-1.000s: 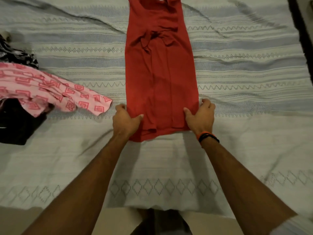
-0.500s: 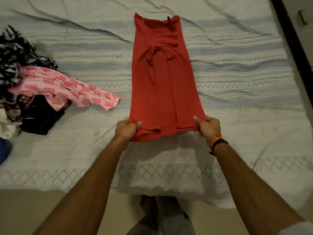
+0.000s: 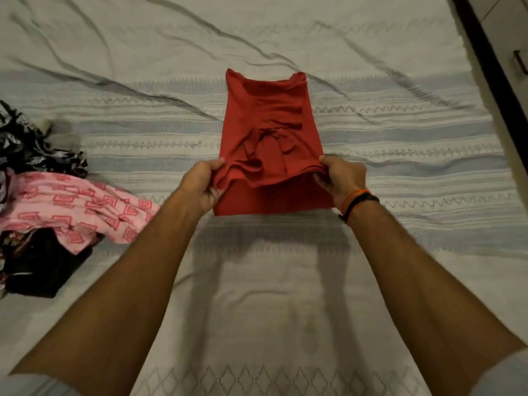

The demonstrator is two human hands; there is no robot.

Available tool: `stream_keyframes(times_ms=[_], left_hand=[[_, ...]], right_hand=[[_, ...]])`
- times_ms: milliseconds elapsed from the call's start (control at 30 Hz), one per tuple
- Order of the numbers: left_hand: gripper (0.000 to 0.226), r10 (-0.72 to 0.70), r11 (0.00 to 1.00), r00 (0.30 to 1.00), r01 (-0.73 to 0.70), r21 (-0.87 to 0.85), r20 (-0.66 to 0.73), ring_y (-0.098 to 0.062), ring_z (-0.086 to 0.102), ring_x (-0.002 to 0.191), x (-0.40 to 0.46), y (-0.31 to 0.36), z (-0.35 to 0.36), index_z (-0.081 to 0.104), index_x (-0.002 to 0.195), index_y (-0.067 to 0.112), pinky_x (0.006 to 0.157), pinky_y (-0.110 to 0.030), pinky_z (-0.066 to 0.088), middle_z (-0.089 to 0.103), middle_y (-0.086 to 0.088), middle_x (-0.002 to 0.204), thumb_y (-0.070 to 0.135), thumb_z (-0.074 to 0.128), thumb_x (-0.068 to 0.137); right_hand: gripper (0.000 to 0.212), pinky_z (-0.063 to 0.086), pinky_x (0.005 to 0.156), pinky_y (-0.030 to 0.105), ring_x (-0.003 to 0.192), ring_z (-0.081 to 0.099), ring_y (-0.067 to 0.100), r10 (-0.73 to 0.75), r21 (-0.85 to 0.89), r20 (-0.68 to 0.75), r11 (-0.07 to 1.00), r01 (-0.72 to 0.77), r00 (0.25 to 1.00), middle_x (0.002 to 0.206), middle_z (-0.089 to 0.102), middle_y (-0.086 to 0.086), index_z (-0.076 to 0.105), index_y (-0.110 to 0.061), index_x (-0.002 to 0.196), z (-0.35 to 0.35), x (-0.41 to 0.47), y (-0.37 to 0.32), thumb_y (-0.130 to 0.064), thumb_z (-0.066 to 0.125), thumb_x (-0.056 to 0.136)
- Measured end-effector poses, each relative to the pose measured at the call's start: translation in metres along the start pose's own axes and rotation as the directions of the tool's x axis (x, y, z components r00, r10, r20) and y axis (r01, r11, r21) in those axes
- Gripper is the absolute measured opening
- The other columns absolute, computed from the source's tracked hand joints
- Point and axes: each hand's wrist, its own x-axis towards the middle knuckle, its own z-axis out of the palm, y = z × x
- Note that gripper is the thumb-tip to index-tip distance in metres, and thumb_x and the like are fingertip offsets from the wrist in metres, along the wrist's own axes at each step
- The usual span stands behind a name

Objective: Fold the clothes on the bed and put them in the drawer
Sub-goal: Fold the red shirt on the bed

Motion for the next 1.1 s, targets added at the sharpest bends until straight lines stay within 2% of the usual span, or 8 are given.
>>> stream_keyframes(times_ms=[100, 167, 233, 333, 500, 733, 933, 1100], left_hand=[[0.025, 0.136, 0.991, 0.990, -0.136, -0.022, 0.043, -0.018, 0.069, 0.094, 0.029, 0.016, 0.023, 0.061, 0.115, 0.010, 0.084, -0.032, 0.059, 0.069, -0.006, 0.107, 0.028, 0.055, 0.100], [0.046, 0.305, 0.915, 0.950, -0.313, 0.256, 0.070, -0.016, 0.062, 0.113, 0.048, 0.004, 0.026, 0.053, 0.134, 0.015, 0.102, -0.035, 0.050, 0.063, -0.001, 0.126, 0.039, 0.060, 0.096], [0.063, 0.480, 0.666, 0.854, -0.504, 0.550, 0.200, -0.013, 0.061, 0.119, 0.066, -0.018, 0.019, 0.050, 0.140, 0.013, 0.108, -0.036, 0.045, 0.064, -0.001, 0.129, 0.040, 0.069, 0.086], [0.076, 0.544, 0.028, 0.668, -0.619, 0.785, 0.508, -0.025, 0.048, 0.134, 0.092, -0.048, 0.003, 0.048, 0.143, 0.007, 0.115, -0.037, 0.035, 0.052, -0.011, 0.144, 0.048, 0.065, 0.081], [0.113, 0.458, -0.424, 0.696, -0.375, 0.824, 0.552, -0.030, 0.002, 0.152, 0.117, -0.064, -0.005, 0.015, 0.157, 0.009, 0.123, -0.047, 0.006, 0.005, -0.009, 0.166, 0.085, 0.036, 0.076], [0.100, 0.509, -0.535, 0.604, -0.336, 0.775, 0.613, -0.026, 0.005, 0.153, 0.124, -0.077, -0.014, 0.014, 0.157, 0.010, 0.122, -0.049, 0.012, 0.007, -0.007, 0.166, 0.077, 0.038, 0.088], [0.102, 0.467, -0.535, 0.660, -0.318, 0.782, 0.588, -0.027, -0.001, 0.153, 0.115, -0.070, -0.010, 0.009, 0.158, 0.008, 0.122, -0.050, 0.007, 0.001, -0.009, 0.166, 0.079, 0.032, 0.087], [0.102, 0.316, -0.547, 0.665, -0.455, 0.703, 0.676, -0.029, 0.002, 0.153, 0.083, -0.078, -0.034, 0.014, 0.156, 0.005, 0.123, -0.052, 0.006, 0.006, -0.013, 0.165, 0.074, 0.039, 0.086]], right_hand=[[0.029, 0.060, 0.069, 0.031, 0.090, 0.070, 0.021, -0.079, -0.027, 0.127, 0.996, 0.083, 0.989, 0.106, 0.069, 0.009, 0.064, -0.004, 0.106, 0.029, 0.036, -0.017, -0.028, 0.070, 0.090], [0.042, 0.055, 0.091, 0.041, 0.105, 0.065, 0.023, -0.209, -0.413, 0.148, 0.875, 0.252, 0.967, 0.110, 0.066, 0.004, 0.061, -0.011, 0.116, 0.037, 0.050, -0.008, -0.042, 0.067, 0.089], [0.049, 0.047, 0.099, 0.041, 0.113, 0.058, 0.028, -0.393, -0.721, 0.303, 0.502, 0.479, 0.868, 0.120, 0.063, 0.009, 0.057, -0.010, 0.129, 0.038, 0.053, 0.014, -0.039, 0.063, 0.091], [0.060, 0.039, 0.107, 0.045, 0.130, 0.046, 0.037, -0.467, -0.680, 0.638, 0.033, 0.733, 0.612, 0.143, 0.048, 0.020, 0.049, -0.007, 0.141, 0.038, 0.060, 0.049, -0.042, 0.054, 0.093], [0.086, 0.010, 0.123, 0.043, 0.152, 0.011, 0.027, -0.386, -0.674, 0.726, -0.233, 0.701, 0.570, 0.165, 0.009, 0.013, 0.015, -0.014, 0.158, 0.027, 0.094, 0.078, -0.069, 0.029, 0.092], [0.087, 0.011, 0.123, 0.048, 0.153, 0.004, 0.025, -0.469, -0.677, 0.716, -0.282, 0.680, 0.517, 0.166, 0.006, 0.010, 0.015, -0.016, 0.158, 0.023, 0.101, 0.092, -0.070, 0.035, 0.092], [0.097, 0.009, 0.123, 0.050, 0.153, 0.004, 0.028, -0.405, -0.666, 0.737, -0.299, 0.683, 0.541, 0.165, 0.006, 0.014, 0.014, -0.012, 0.158, 0.021, 0.094, 0.084, -0.078, 0.028, 0.088], [0.100, 0.010, 0.121, 0.058, 0.151, 0.011, 0.036, -0.250, -0.515, 0.857, -0.370, 0.773, 0.450, 0.163, 0.013, 0.021, 0.021, -0.007, 0.156, -0.016, 0.082, 0.085, -0.074, 0.039, 0.084]])
